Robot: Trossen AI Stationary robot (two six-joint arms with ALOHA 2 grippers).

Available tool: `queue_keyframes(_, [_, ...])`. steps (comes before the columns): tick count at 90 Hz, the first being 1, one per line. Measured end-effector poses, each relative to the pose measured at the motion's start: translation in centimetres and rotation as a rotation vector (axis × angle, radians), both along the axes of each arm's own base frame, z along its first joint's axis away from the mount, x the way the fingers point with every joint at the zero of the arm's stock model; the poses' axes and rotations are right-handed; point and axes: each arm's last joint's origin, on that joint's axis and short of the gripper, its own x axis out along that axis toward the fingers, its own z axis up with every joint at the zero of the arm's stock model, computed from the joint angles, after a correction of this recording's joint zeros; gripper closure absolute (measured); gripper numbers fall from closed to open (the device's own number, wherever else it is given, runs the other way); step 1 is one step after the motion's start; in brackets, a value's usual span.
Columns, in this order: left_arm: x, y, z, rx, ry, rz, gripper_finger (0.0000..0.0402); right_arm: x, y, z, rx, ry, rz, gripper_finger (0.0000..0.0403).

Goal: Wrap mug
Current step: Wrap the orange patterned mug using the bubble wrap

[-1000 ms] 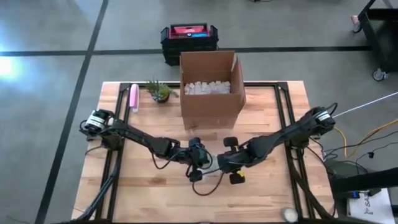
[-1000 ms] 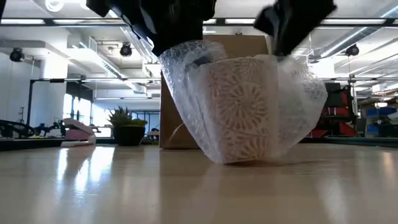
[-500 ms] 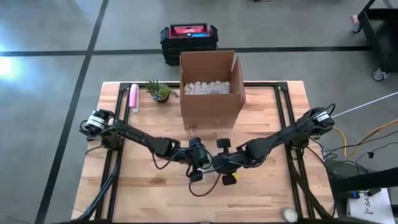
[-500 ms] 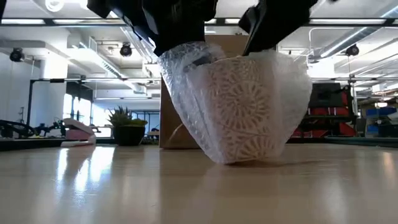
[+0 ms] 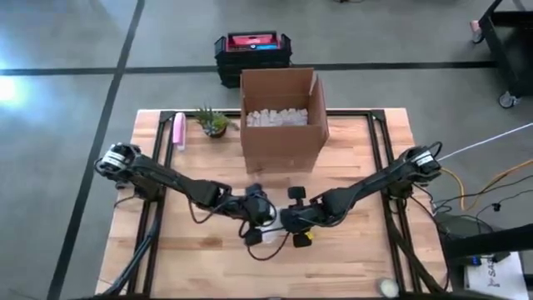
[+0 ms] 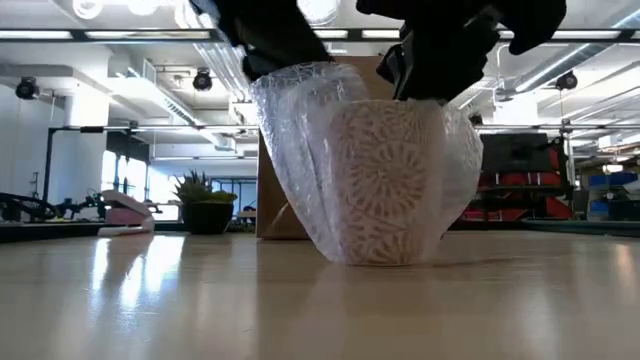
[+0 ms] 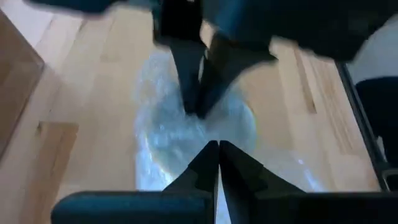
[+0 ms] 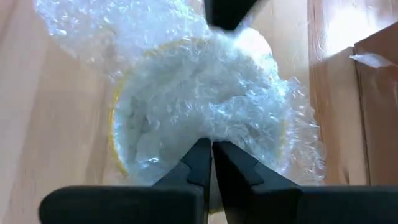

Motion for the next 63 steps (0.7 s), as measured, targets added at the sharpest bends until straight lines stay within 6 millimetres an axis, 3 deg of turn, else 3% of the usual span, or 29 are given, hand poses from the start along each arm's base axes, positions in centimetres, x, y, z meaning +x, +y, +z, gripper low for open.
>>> queue_keyframes(10, [-0.8,-0.3,-0.2,-0.063,0.068,-0.044,0.0402,0.0,0.0,0.1,0.006,-0.001,0.000,0.0394])
queue_keyframes(26, [-0.7,-0.8,-2.9,-0.144,0.186,-0.090,0.0402,0.0,0.0,0.1,0.007,-0.003,-0.004,0.0394])
queue_keyframes(38, [0.6,-1.0,-3.4,-0.137,0.101,-0.073,0.0402,0.0,0.0,0.1,0.014,-0.012,-0.011,0.0394])
queue_keyframes(63, [1.6,-1.0,-1.7,-0.108,-0.091,-0.104,0.0402,0.1,0.0,0.1,0.019,-0.021,-0.011,0.0394])
